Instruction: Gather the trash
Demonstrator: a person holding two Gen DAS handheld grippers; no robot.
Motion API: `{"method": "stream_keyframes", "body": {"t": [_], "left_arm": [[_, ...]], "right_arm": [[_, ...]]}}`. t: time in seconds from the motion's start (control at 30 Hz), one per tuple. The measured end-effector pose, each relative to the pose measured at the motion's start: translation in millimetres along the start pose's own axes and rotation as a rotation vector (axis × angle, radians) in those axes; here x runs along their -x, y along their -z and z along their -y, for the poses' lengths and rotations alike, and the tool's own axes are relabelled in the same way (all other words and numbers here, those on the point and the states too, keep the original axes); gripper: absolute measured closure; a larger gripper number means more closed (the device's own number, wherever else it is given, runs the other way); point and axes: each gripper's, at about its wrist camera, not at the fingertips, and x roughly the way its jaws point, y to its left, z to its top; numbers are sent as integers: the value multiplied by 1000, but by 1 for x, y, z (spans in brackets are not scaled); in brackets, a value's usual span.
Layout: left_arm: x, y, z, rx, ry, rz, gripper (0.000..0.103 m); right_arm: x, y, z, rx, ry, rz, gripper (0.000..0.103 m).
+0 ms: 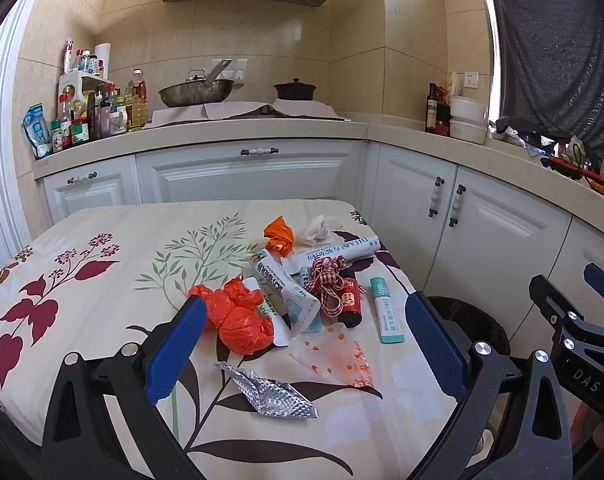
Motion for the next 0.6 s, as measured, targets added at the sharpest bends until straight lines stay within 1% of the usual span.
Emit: {"method": "stream_keyframes", "body": {"t": [0.6], "left_arm": [[-2,4,0,2,-4,-10,6]], "right_arm": [[-1,0,0,-1,0,-4,4]]}}
